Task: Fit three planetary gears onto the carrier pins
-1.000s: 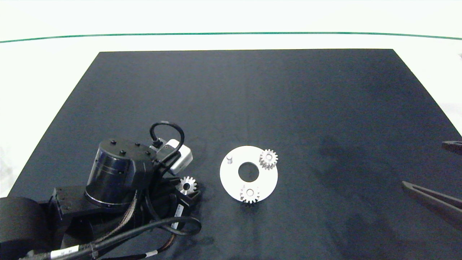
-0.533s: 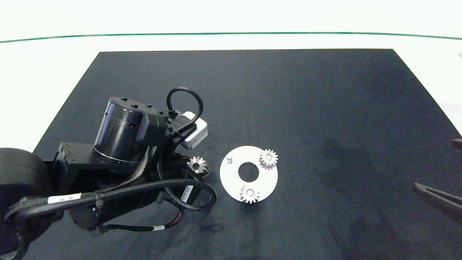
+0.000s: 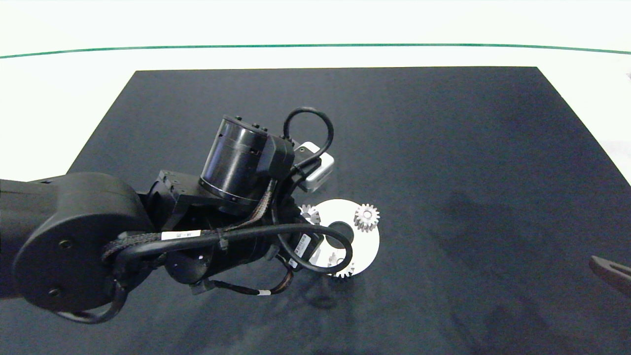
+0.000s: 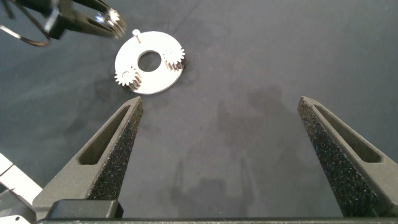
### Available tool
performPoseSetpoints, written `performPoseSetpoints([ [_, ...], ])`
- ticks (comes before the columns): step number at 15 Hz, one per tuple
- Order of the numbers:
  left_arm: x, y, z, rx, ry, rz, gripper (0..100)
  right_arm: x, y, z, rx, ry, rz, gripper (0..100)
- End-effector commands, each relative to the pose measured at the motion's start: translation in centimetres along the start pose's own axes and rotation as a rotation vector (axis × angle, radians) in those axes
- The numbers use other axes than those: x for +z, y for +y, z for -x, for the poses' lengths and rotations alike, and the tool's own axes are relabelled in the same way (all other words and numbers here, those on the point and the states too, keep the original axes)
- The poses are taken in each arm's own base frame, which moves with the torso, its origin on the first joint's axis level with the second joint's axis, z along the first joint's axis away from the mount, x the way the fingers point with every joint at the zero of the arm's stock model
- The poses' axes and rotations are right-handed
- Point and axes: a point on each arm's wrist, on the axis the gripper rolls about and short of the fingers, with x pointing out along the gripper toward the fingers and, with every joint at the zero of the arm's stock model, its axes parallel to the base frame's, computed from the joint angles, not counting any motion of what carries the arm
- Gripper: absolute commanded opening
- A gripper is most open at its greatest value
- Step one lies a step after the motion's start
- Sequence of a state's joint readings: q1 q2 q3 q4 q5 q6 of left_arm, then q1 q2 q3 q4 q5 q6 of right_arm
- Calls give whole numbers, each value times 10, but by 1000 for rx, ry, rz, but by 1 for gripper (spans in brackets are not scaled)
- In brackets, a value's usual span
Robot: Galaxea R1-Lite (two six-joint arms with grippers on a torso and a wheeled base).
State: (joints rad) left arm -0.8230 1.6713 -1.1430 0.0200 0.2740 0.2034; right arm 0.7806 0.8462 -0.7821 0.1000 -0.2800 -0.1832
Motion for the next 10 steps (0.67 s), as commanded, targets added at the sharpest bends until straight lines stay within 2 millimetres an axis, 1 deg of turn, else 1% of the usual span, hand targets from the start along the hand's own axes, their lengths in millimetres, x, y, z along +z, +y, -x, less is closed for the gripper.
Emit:
performPoseSetpoints([
  [1,-4,-6,-21,-4,44,-35,19,0,-1,2,-4,-4,1,100],
  [2,-5,-6,-27,-2,56,-42,19,0,0,1,-4,-2,1,100],
  [3,-6,-6,-30,-3,59,-47,19,0,0,1,-4,-2,1,100],
  [6,0,3,-36,23,51,-56,19,0,0,1,-4,-2,1,100],
  [8,2,9,-35,38,44,-51,19,0,-1,1,-5,-5,1,100],
  [10,3,10,-33,40,37,-58,19,0,-1,1,-5,-5,1,100],
])
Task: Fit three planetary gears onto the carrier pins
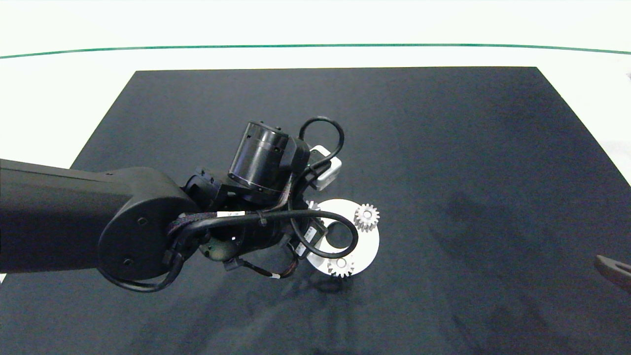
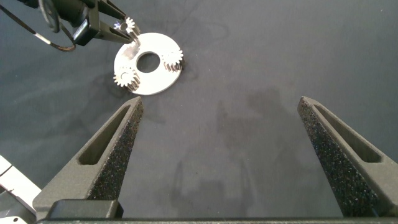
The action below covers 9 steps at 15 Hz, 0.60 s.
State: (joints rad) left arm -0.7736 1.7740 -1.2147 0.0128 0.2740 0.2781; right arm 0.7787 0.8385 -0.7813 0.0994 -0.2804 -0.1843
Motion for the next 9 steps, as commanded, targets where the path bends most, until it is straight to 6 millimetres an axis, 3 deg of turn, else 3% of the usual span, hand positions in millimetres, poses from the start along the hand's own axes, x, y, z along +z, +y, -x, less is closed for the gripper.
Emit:
performPoseSetpoints([
  [1,1,2,0,8,-3,-6,19,0,0,0,-1,2,2,100],
  [9,3,0,-3,4,-4,-3,19,0,0,0,-1,0,1,100],
])
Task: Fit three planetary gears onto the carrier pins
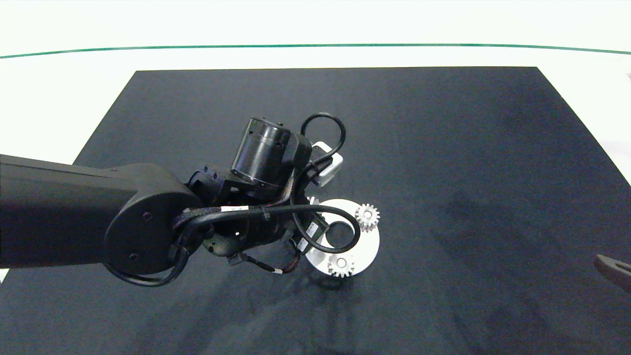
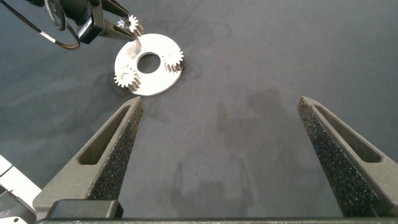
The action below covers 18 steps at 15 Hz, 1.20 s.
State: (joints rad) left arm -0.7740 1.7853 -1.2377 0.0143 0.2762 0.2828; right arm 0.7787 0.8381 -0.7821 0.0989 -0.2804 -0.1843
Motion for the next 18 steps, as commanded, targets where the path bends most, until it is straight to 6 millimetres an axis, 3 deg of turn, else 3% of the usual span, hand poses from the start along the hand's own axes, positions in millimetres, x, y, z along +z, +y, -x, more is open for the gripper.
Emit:
performPoseSetpoints([
  [1,-2,-2,-2,-3,8,-3,19,0,0,0,-1,2,2,100],
  [15,-1,-7,-7,-6,-13,3,19,0,0,0,-1,2,3,100],
  [16,-2,-8,-7,-7,-9,1,100,0,0,0,-1,2,3,100],
  [18,-4,-8,-7,-10,-5,-1,100,0,0,0,-1,2,3,100],
])
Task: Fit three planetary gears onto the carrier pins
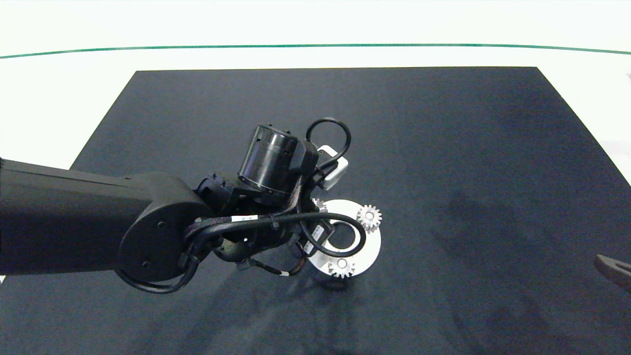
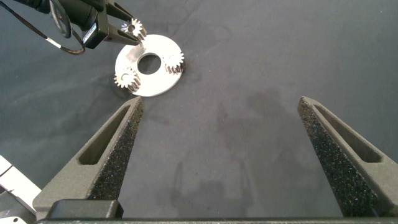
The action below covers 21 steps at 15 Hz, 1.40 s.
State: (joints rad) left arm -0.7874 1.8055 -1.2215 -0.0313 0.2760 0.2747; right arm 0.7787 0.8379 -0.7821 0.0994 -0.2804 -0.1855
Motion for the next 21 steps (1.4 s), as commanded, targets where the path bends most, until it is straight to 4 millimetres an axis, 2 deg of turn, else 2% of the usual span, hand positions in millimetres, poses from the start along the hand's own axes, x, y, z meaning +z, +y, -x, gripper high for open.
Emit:
performPoseSetpoints([
  [1,-3,-1,0,-2,11,-5,100,0,0,0,-1,2,2,100],
  [8,-3,0,2,1,6,-3,100,0,0,0,-1,0,2,100],
  [10,3,7,14,15,-25,10,100,0,0,0,-1,0,2,100],
  [11,5,16,28,32,-52,24,100,0,0,0,-1,0,2,100],
  [13,-8,45,61,108,-75,94,100,0,-1,2,-9,-6,13,100],
  [15,-39,75,106,228,-77,164,100,0,-3,9,-24,-27,22,100],
  [16,-57,84,129,287,-76,196,100,0,-6,12,-53,-31,28,100],
  [17,-76,88,154,348,-83,223,100,-1,-10,15,-123,-25,45,100],
  [18,-87,89,171,390,-98,239,100,-2,-13,16,-171,-15,55,100],
  [19,-107,89,208,491,-145,275,100,-3,-19,23,-283,-8,49,100],
  [21,-124,85,249,646,-185,321,100,-6,-24,43,-422,-28,31,100],
])
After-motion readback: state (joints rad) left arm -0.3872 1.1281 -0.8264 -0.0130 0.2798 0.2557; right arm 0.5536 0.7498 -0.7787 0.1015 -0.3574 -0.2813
